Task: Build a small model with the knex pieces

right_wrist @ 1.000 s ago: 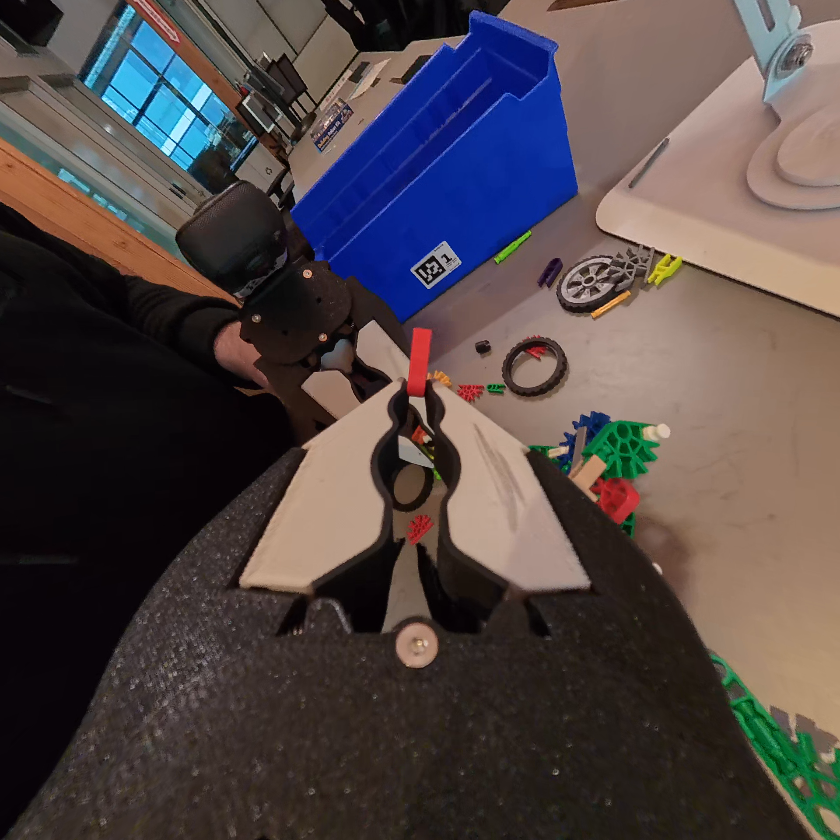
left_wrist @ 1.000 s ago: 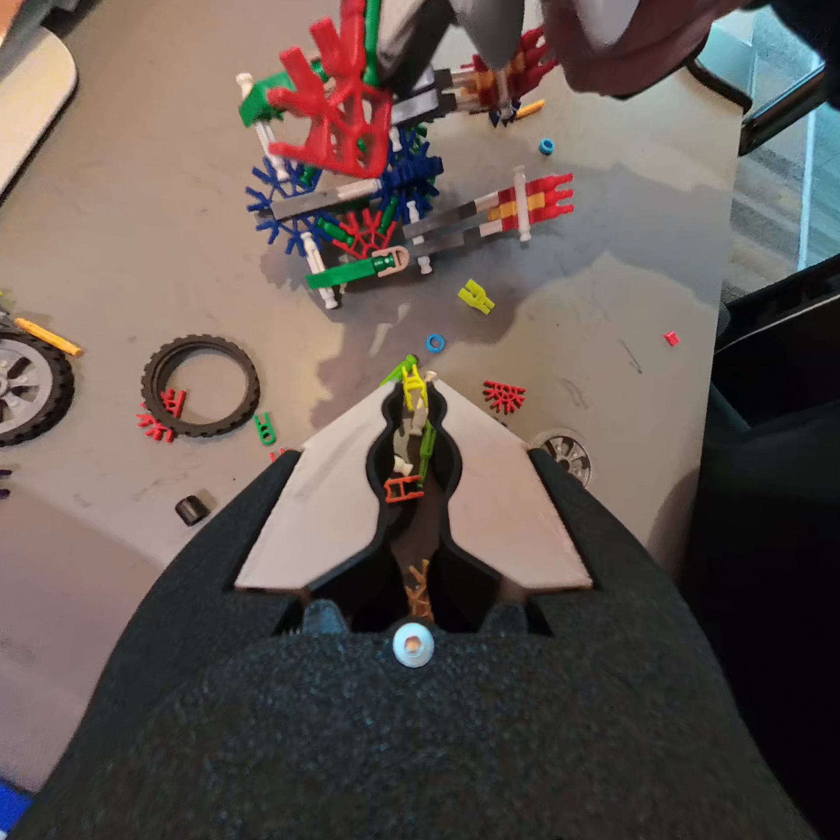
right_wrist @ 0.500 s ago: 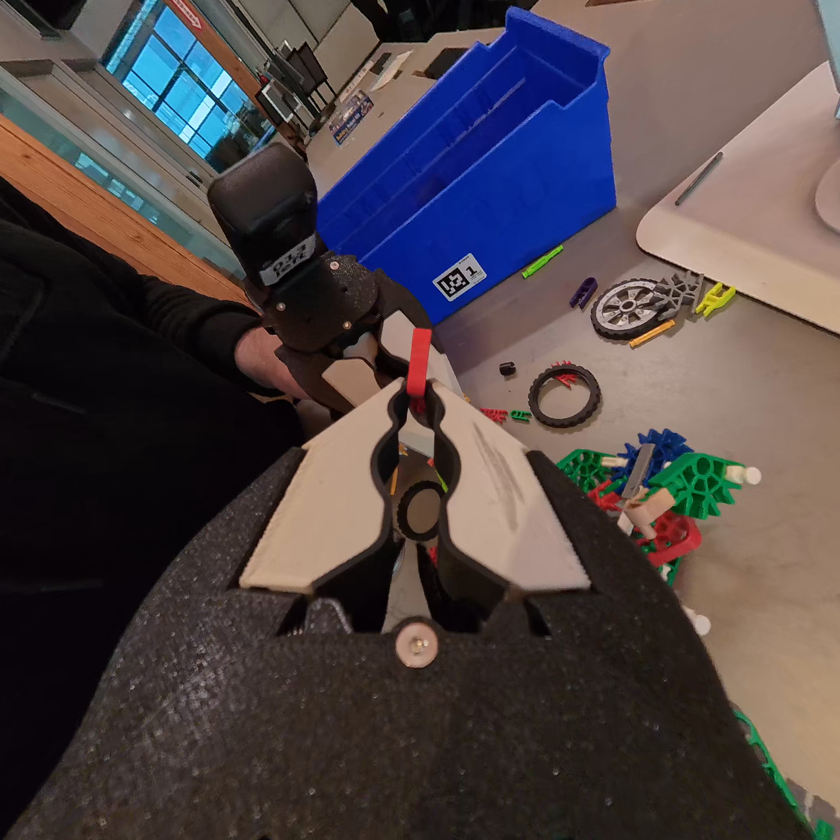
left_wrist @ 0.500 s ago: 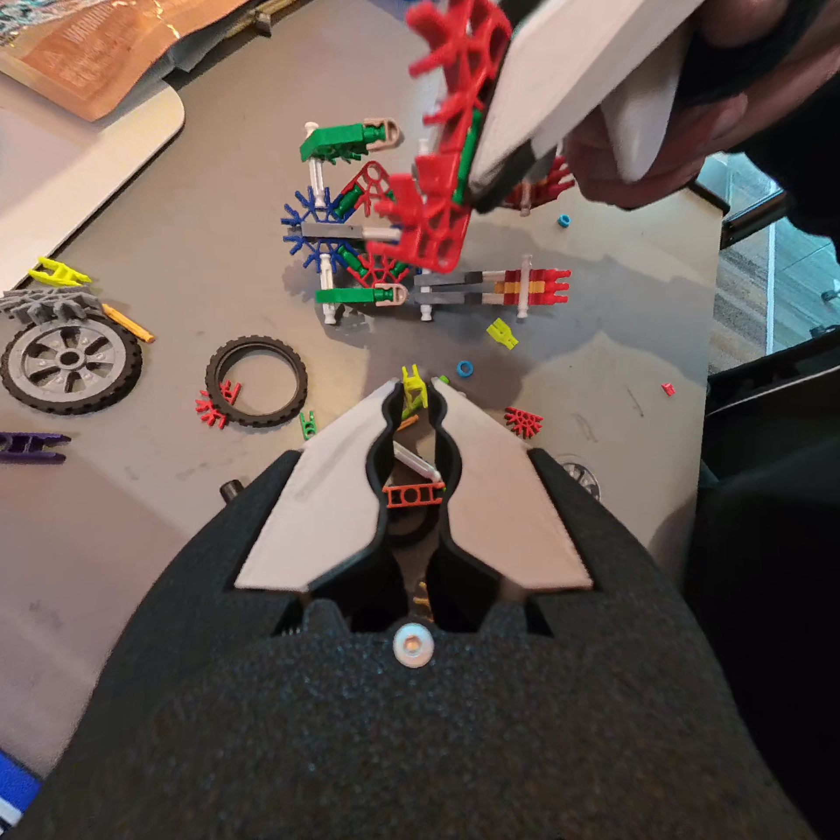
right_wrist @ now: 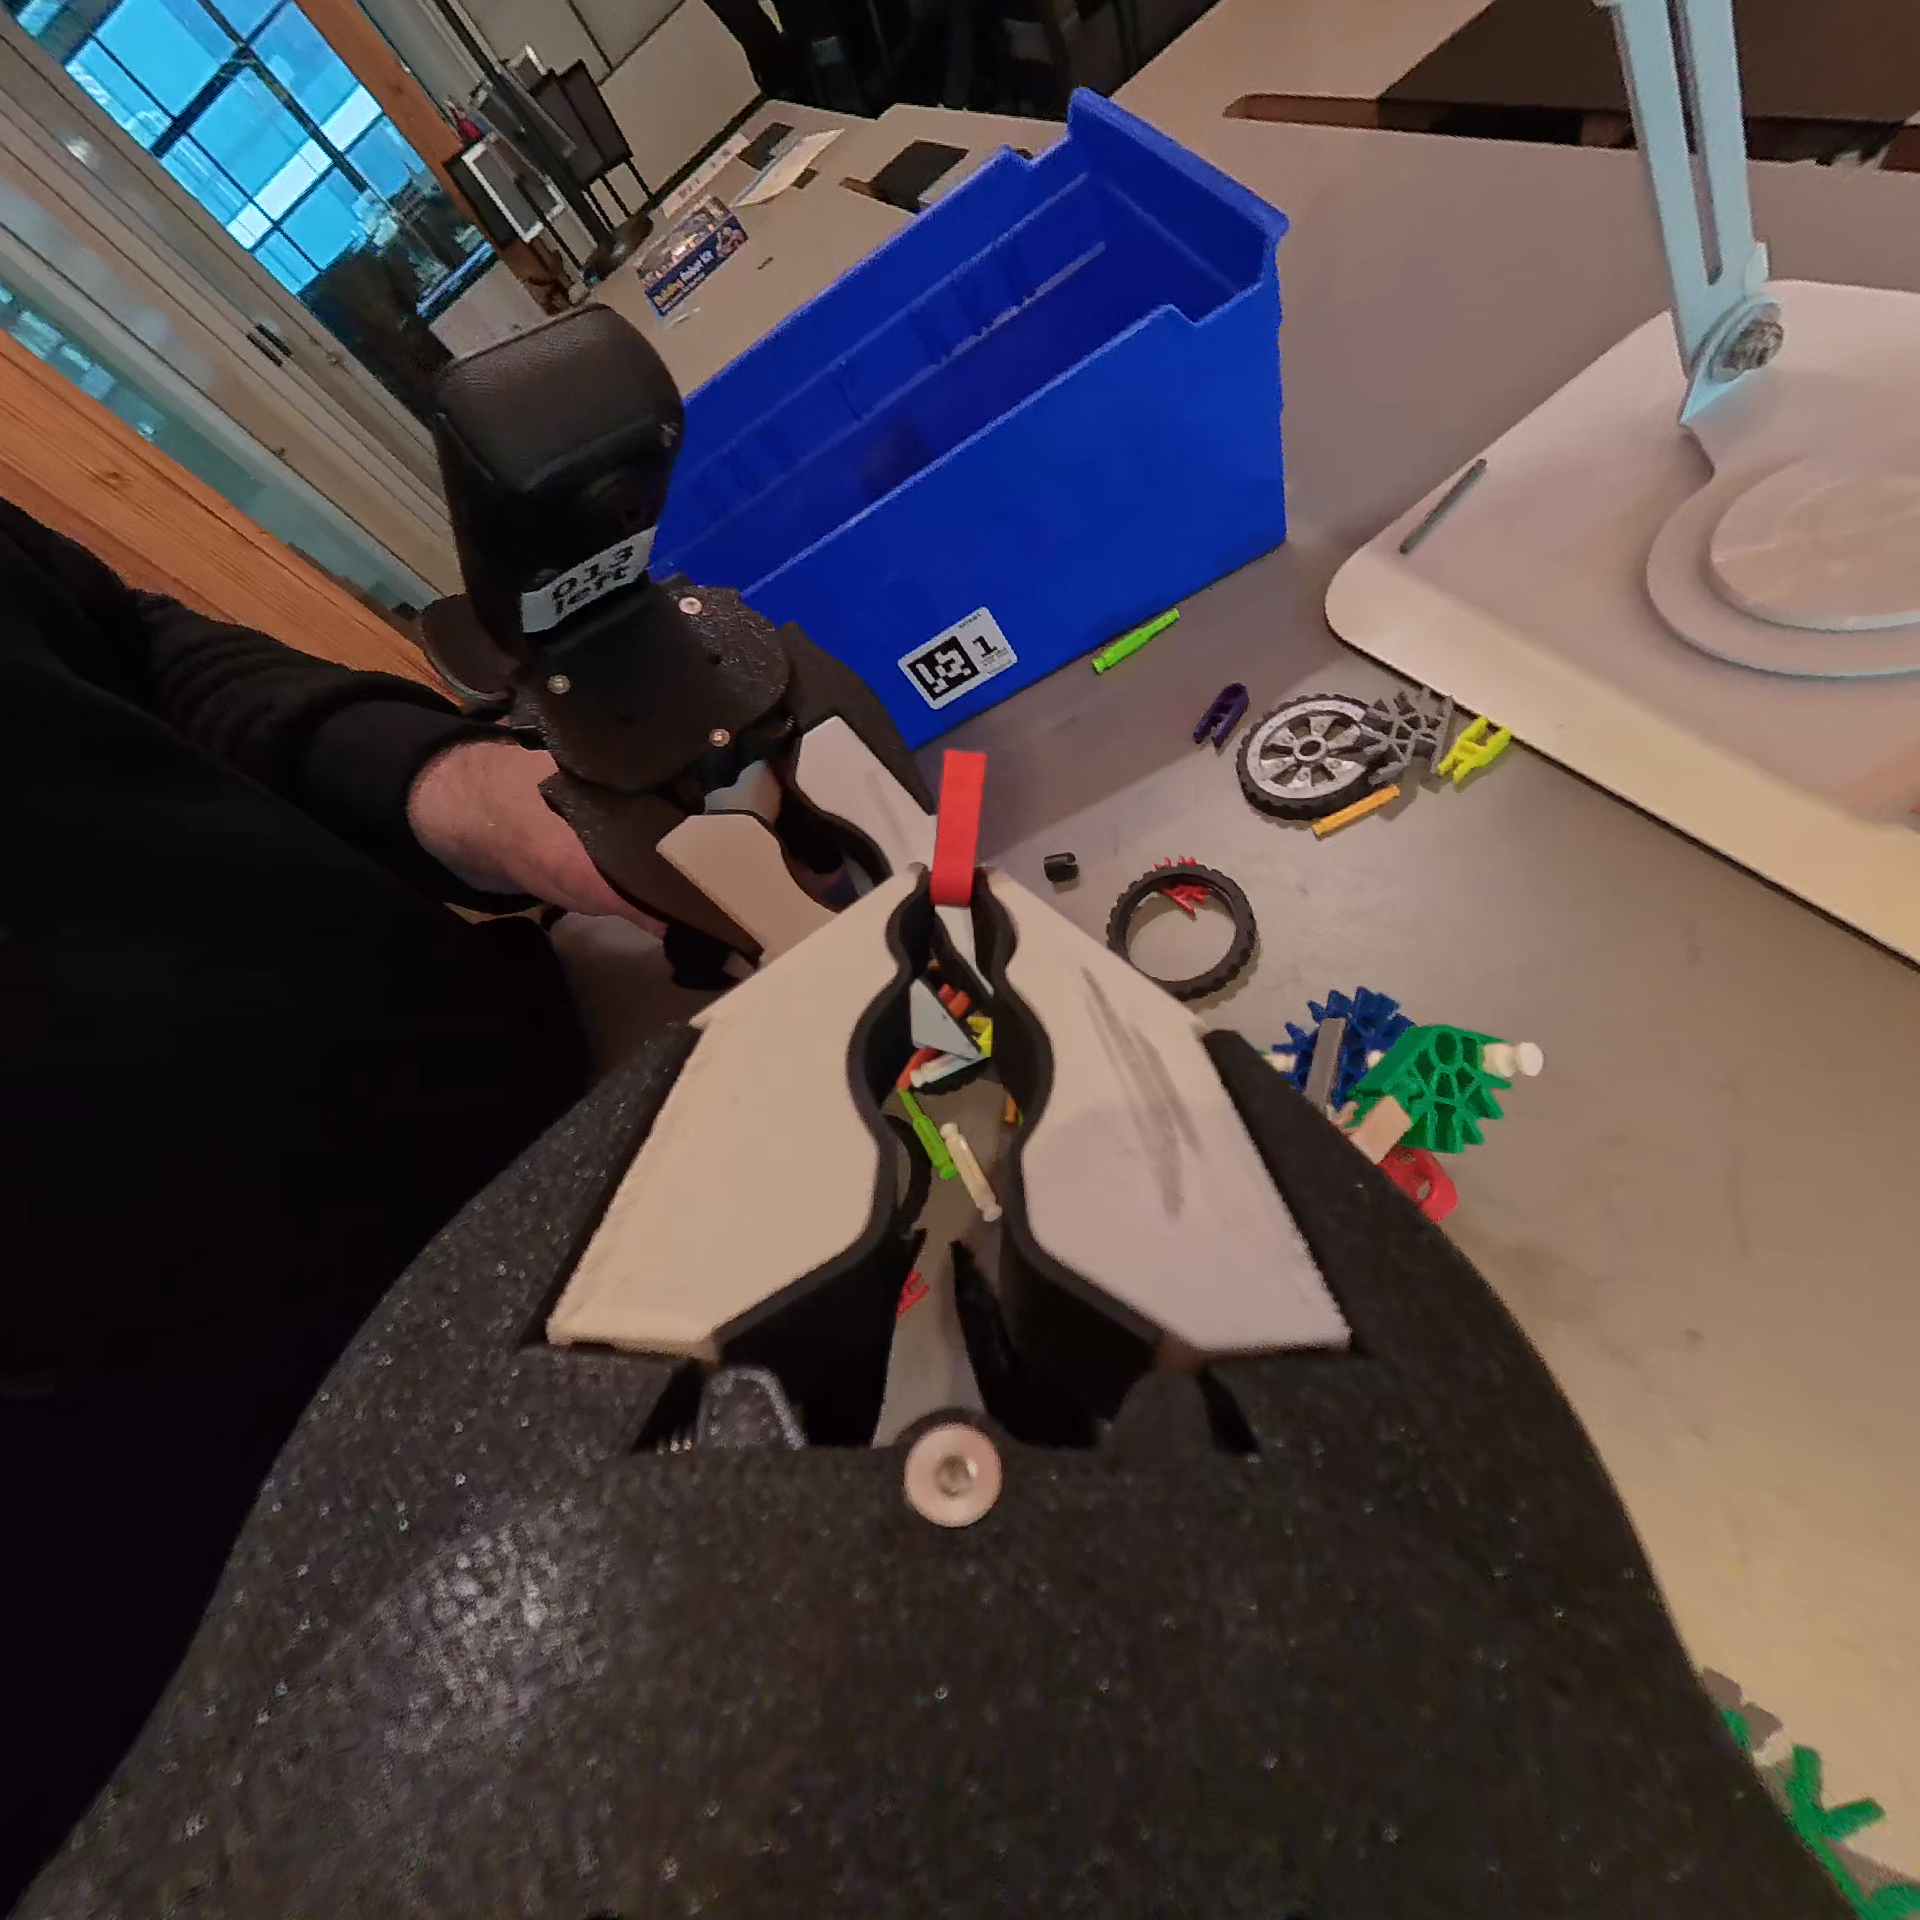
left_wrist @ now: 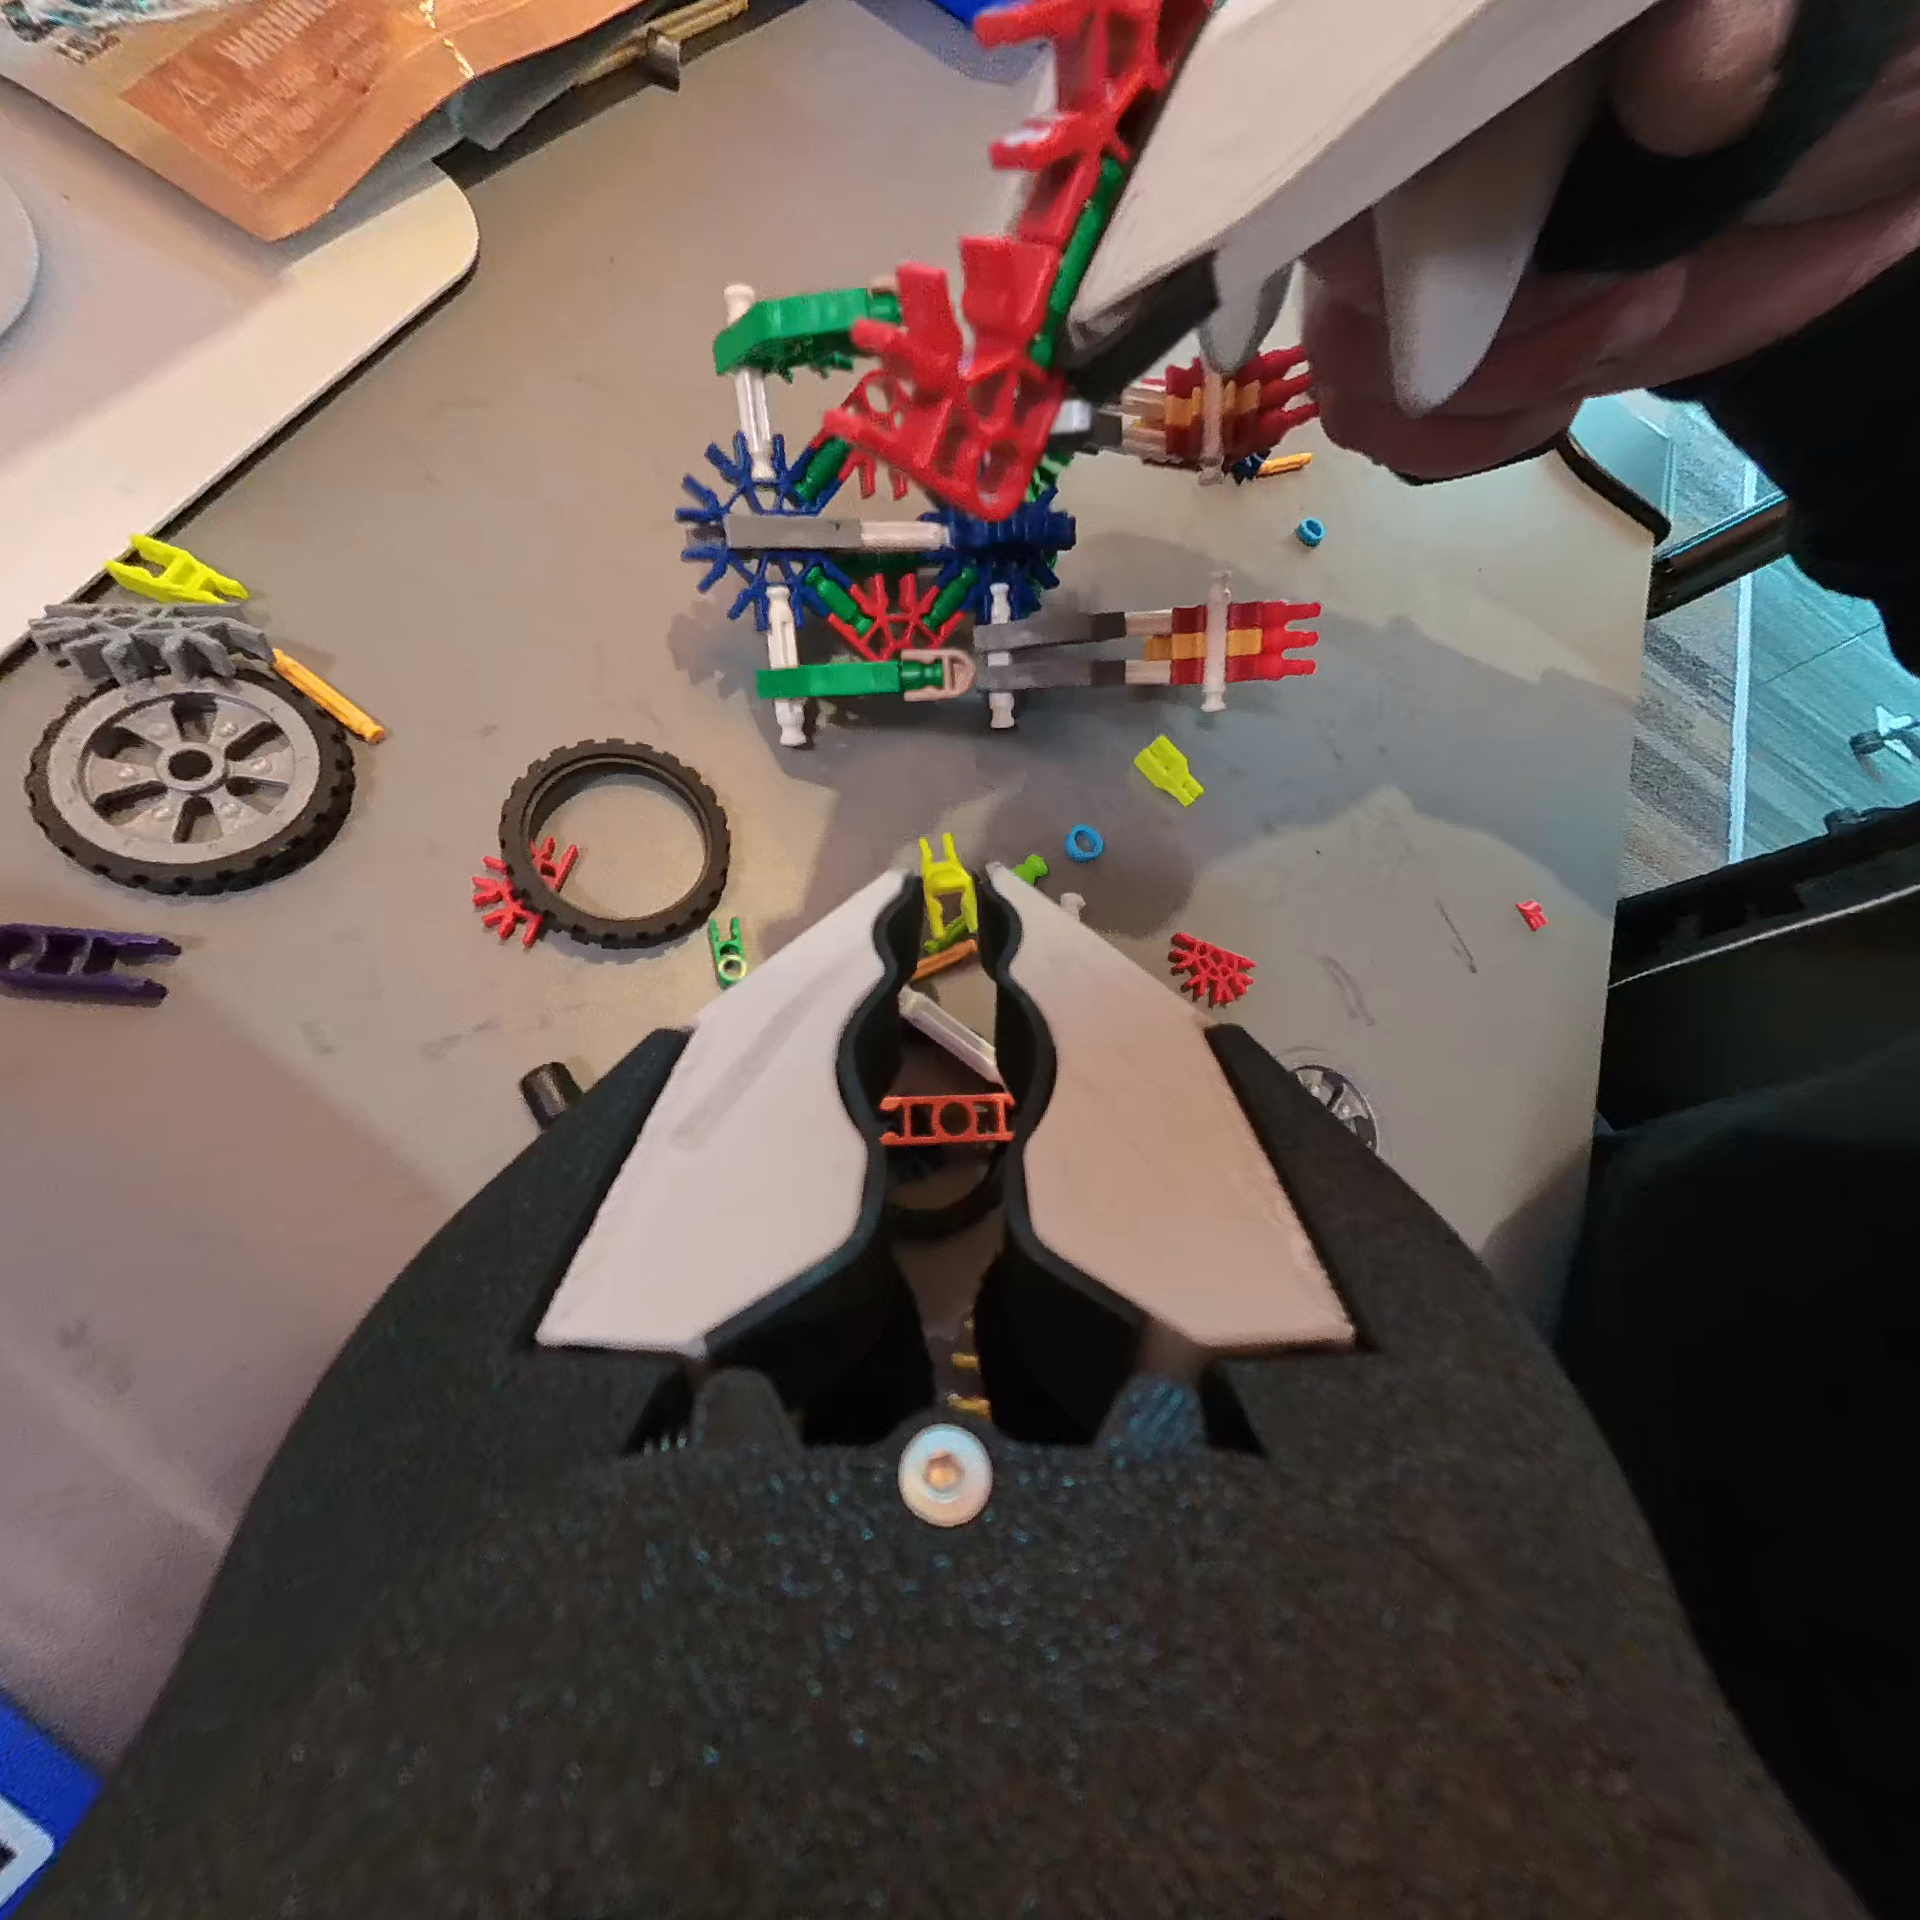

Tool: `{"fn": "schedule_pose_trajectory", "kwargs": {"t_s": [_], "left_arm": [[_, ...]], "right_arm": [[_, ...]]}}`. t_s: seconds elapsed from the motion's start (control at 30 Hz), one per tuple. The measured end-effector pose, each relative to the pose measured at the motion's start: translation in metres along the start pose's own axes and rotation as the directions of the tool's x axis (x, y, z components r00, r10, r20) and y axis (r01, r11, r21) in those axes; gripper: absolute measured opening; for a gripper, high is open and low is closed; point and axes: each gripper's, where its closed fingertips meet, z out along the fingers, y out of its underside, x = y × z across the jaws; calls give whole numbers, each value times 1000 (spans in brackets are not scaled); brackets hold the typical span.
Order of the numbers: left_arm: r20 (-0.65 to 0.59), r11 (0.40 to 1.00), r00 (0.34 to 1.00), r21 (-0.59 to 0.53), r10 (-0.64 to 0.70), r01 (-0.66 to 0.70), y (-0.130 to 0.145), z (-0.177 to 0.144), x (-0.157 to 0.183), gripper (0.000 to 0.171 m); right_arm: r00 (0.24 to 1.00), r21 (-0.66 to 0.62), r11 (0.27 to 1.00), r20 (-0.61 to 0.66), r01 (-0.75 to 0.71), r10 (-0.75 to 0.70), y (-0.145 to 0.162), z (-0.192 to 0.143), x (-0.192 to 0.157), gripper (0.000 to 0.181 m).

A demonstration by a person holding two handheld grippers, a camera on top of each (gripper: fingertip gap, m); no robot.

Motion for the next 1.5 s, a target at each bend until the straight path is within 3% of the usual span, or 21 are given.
{"fn": "schedule_pose_trajectory", "kwargs": {"t_s": [0.83,1.17,1.5], "left_arm": [[31,999,999,32,-18,17,-2,-6,0,8],[33,992,993,53,116,-118,-6,-14,18,8],[24,991,996,-104,86,-83,32,-7,23,8]], "right_arm": [[999,6,1000,43,-13,13,-3,0,-12,6],[1000,3,1000,3,-19,19,8,-4,-27,6],[986,-62,985,-62,-159,155,50,3,-31,6]]}}
